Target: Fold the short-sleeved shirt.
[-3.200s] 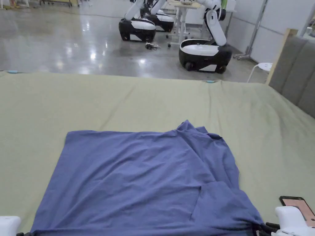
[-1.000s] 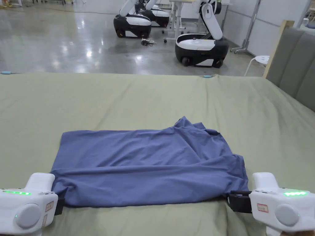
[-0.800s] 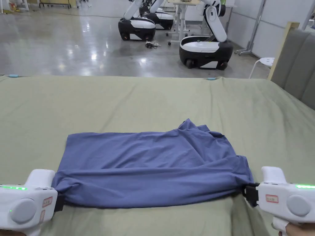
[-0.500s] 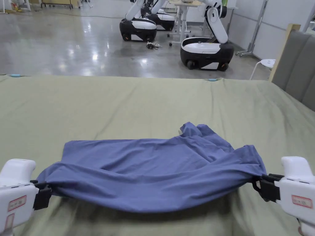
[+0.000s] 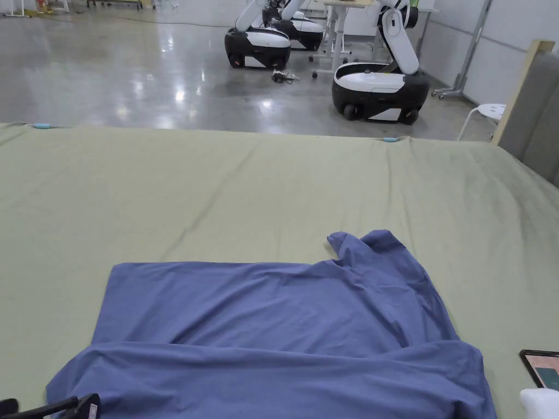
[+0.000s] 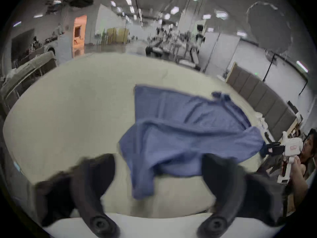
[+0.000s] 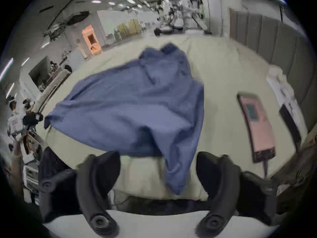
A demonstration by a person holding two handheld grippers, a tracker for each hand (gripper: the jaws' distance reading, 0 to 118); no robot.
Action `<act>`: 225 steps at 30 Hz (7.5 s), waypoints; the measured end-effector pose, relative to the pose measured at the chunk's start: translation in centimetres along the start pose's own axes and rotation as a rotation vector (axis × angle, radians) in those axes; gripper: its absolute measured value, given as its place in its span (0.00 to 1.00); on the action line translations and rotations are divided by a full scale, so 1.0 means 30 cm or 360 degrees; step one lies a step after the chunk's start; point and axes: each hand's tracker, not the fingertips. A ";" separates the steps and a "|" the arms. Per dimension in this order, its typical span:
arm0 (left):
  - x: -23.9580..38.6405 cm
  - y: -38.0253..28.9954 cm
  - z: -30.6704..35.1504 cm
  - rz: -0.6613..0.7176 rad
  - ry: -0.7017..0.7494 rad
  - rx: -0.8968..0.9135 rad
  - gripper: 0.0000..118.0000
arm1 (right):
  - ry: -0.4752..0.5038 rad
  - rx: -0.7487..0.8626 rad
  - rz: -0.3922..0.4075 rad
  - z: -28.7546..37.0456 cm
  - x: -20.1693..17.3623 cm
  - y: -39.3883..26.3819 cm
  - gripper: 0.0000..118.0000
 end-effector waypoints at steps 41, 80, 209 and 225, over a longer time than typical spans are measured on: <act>0.054 0.569 -0.917 -0.0454 0.0508 -0.0479 0.04 | -0.0458 -0.0088 0.0001 -0.772 0.152 0.840 0.88; 0.146 -0.039 0.018 -0.0252 0.0448 0.0185 0.92 | -0.0251 0.0568 -0.0083 0.081 -0.102 0.003 0.87; 0.033 -0.183 -0.563 0.1173 -0.0970 -0.0459 0.09 | 0.0116 0.0479 -0.0071 0.019 -0.469 -0.012 0.03; 0.676 0.123 -0.369 -0.0561 -0.0057 -0.0204 0.08 | 0.0173 0.0499 -0.0096 0.034 -0.449 -0.023 0.03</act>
